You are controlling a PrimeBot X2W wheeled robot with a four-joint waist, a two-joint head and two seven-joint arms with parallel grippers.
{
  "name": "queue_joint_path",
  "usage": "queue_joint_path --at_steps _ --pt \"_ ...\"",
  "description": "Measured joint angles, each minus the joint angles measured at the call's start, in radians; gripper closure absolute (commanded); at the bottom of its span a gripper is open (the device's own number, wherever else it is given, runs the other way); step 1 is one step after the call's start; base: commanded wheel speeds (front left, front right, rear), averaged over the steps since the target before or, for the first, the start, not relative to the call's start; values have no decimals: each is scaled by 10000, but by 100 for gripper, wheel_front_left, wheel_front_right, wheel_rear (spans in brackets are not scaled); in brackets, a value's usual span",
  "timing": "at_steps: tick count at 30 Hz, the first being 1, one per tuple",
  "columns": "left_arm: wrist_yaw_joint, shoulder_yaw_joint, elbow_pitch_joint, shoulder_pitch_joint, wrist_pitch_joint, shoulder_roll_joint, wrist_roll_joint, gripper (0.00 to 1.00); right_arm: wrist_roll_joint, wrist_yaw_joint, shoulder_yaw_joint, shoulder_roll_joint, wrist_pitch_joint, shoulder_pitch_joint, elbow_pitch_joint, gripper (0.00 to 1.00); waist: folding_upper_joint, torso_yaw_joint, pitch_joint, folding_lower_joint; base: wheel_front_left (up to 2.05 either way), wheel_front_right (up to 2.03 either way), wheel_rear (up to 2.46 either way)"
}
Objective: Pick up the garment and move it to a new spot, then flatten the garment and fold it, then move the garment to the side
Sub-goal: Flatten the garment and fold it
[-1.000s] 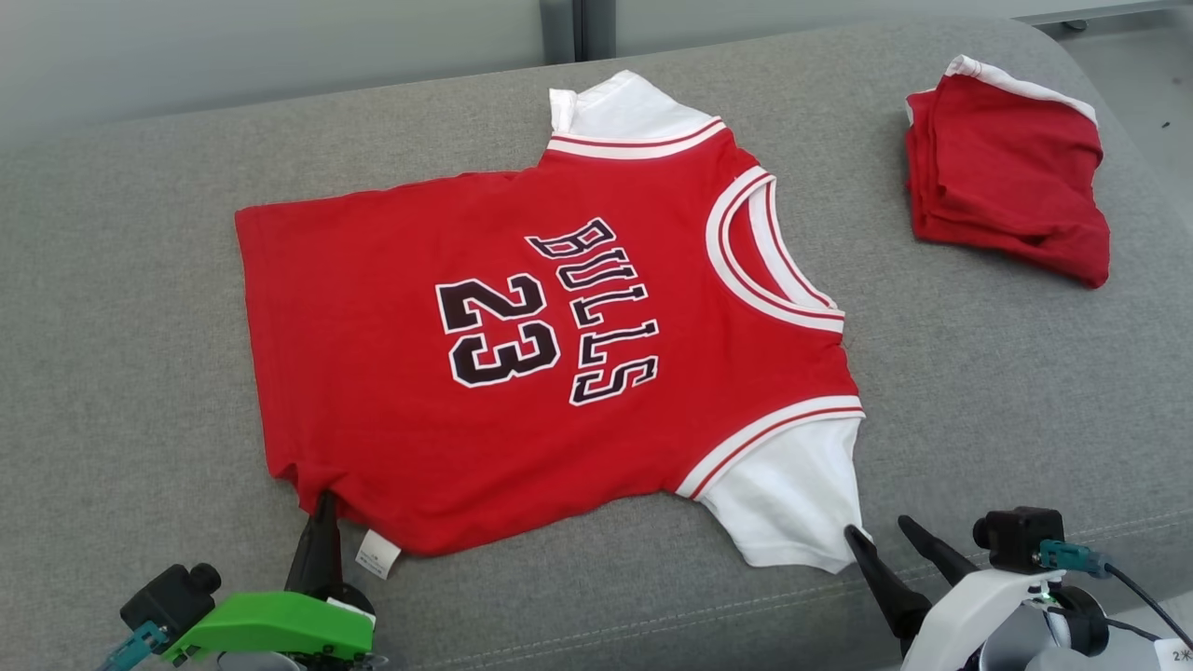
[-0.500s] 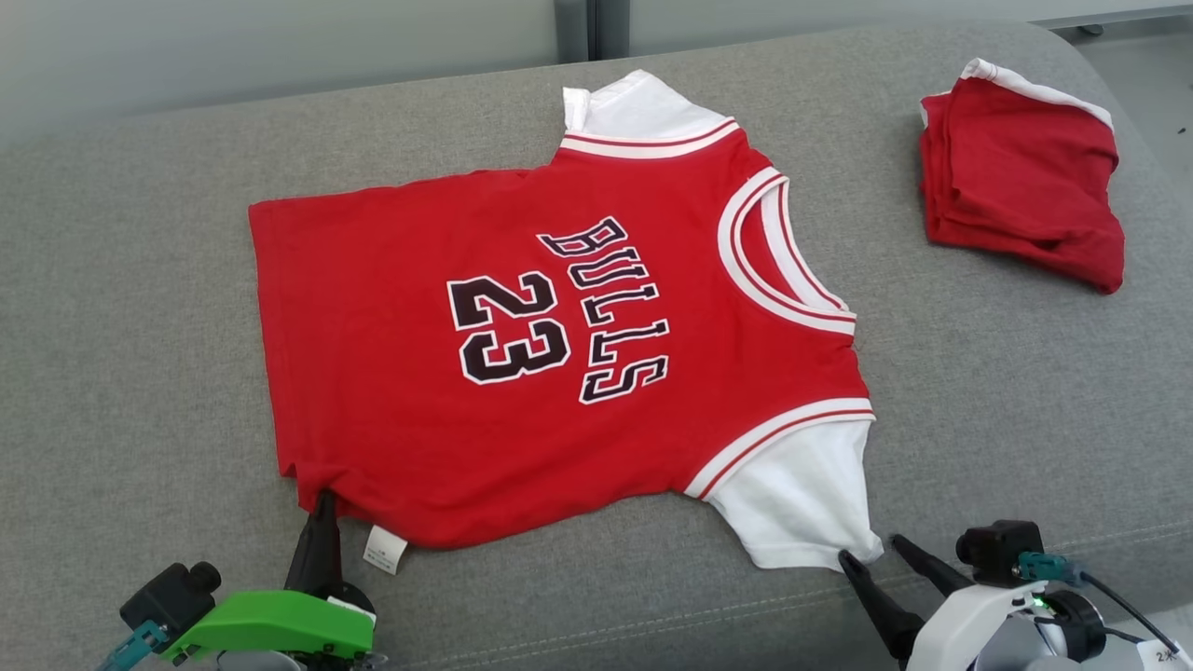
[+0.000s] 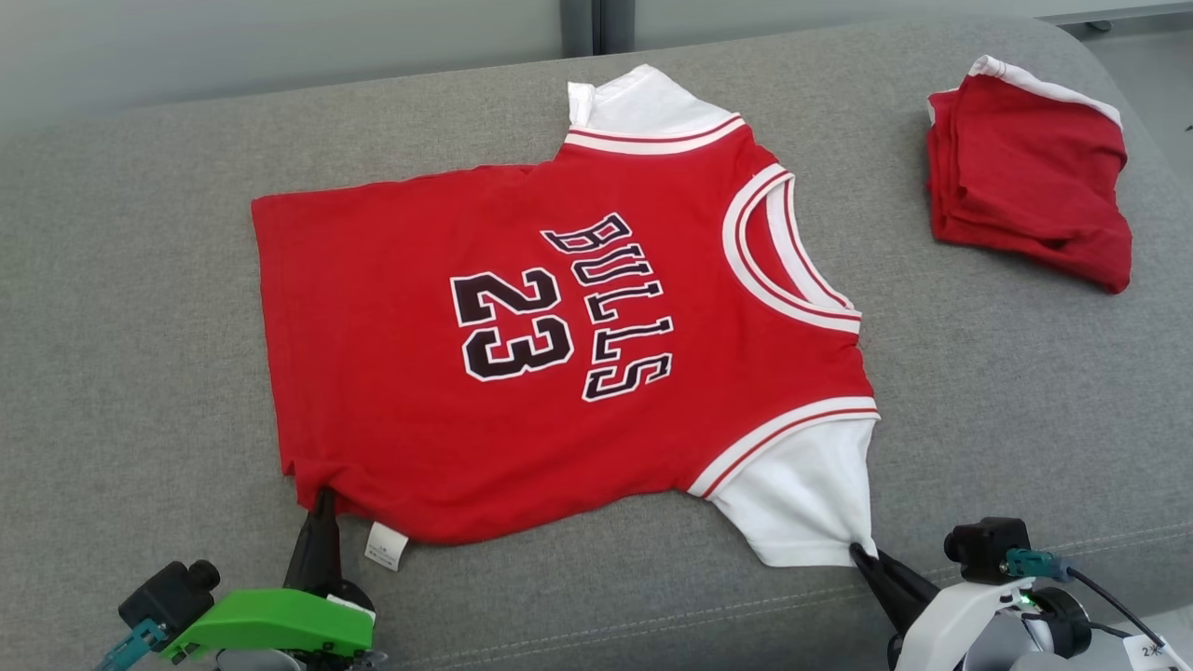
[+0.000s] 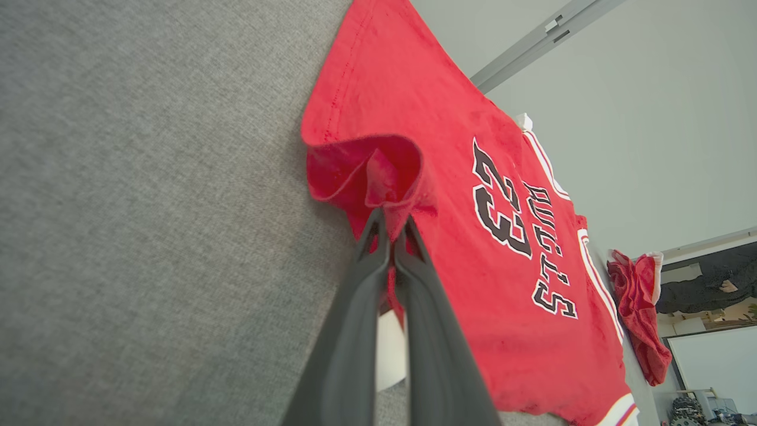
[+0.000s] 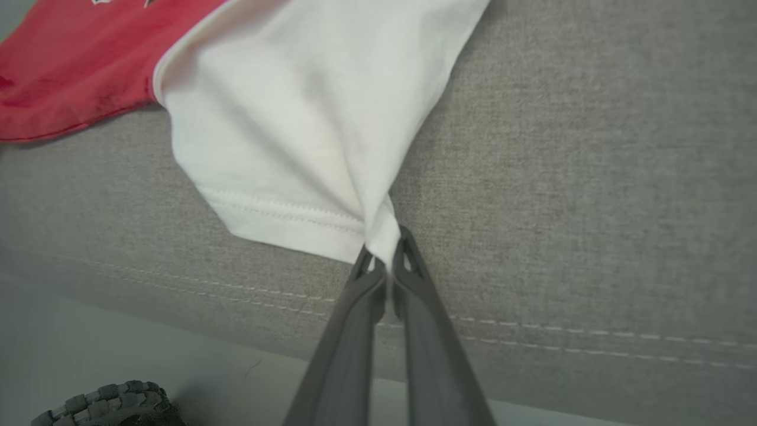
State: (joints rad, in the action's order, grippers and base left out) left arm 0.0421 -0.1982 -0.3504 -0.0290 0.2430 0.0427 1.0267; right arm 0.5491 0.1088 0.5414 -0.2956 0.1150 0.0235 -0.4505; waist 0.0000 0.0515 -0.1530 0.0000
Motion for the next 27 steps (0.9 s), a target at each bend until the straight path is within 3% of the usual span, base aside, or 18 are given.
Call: queue_joint_path --at_steps 8,27 --pt "0 153 167 -2 56 0 -2 100 890 56 -328 378 268 166 209 100 0 48 -12 0 0 0 0" --pt "-19 401 813 -369 58 12 -430 100 4537 144 -890 552 71 676 2717 100 0 127 160 0 0 0 0"
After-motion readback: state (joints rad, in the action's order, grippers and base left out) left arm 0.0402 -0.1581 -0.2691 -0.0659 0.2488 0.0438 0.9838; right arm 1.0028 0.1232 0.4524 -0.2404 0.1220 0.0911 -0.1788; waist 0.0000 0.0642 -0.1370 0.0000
